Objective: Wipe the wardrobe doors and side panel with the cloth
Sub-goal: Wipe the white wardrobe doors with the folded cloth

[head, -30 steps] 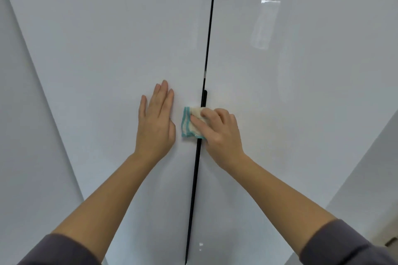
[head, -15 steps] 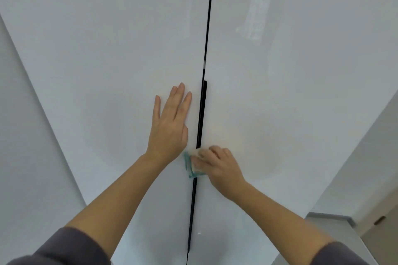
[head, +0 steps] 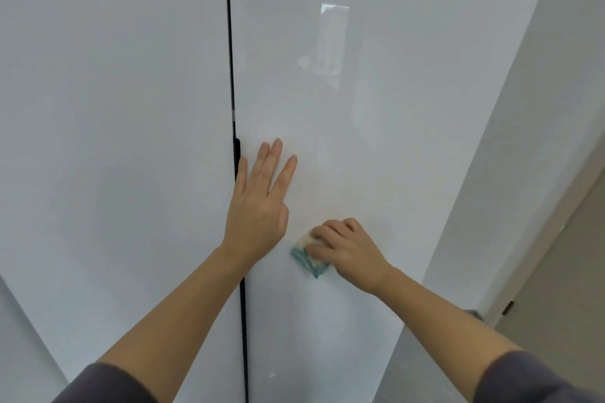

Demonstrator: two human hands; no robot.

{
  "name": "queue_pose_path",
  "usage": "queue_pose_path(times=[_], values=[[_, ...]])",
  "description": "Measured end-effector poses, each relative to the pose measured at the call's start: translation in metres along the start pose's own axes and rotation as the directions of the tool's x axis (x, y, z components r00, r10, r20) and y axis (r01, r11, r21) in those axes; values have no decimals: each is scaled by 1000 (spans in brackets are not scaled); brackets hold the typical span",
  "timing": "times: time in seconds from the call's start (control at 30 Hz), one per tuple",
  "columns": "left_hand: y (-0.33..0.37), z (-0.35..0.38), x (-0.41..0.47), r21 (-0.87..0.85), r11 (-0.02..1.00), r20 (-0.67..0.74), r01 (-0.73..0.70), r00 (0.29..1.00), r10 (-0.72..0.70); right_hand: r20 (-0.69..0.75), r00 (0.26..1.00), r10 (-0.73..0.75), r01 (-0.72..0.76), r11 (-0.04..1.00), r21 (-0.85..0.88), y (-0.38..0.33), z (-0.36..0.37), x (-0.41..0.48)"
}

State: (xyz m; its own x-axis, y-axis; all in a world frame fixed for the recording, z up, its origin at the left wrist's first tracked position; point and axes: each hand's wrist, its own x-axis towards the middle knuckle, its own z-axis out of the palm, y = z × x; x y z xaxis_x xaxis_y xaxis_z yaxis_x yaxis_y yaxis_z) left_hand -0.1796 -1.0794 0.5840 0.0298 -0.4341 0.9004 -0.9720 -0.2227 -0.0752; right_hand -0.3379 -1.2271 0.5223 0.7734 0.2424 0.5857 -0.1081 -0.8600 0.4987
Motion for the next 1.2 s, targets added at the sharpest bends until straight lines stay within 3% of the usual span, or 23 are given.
queue_pose_path(times=[0.13, 0.2, 0.3, 0.43, 0.57, 0.63, 0.7, 0.8, 0.9, 1.03, 1.2], values=[[14, 10, 9, 28, 996, 40, 82, 996, -83, -249, 953, 171, -187, 982, -41, 68, -60, 29], [18, 16, 11, 63, 990, 64, 123, 990, -127, -376, 871, 317, -345, 938, -9, 106, -90, 37], [20, 23, 9, 95, 985, 66, 141, 987, -148, -424, 758, 495, -513, 854, 80, 128, -102, 33], [24, 26, 10, 122, 976, 83, 178, 978, -189, -318, 790, 524, -543, 839, 35, 90, -50, -19], [42, 27, 12, 124, 959, 110, 254, 957, -268, -26, 930, 367, -368, 928, -50, 53, -12, -89], [53, 28, 14, 111, 965, 108, 238, 962, -250, -1, 943, 334, -334, 943, 2, 60, -23, -92], [65, 33, 16, 119, 976, 98, 180, 976, -192, -162, 891, 425, -418, 905, 78, 83, -51, -65], [79, 42, 18, 136, 977, 119, 167, 976, -183, -433, 696, 573, -566, 809, 160, 132, -104, -19], [79, 50, 15, 168, 971, 139, 168, 971, -192, -439, 564, 700, -689, 691, 217, 152, -112, -11], [73, 53, 13, 194, 969, 139, 156, 973, -184, -343, 608, 716, -691, 690, 216, 111, -53, -62], [76, 49, 14, 178, 971, 132, 162, 974, -186, -88, 687, 722, -685, 683, 254, 49, -4, -125]])
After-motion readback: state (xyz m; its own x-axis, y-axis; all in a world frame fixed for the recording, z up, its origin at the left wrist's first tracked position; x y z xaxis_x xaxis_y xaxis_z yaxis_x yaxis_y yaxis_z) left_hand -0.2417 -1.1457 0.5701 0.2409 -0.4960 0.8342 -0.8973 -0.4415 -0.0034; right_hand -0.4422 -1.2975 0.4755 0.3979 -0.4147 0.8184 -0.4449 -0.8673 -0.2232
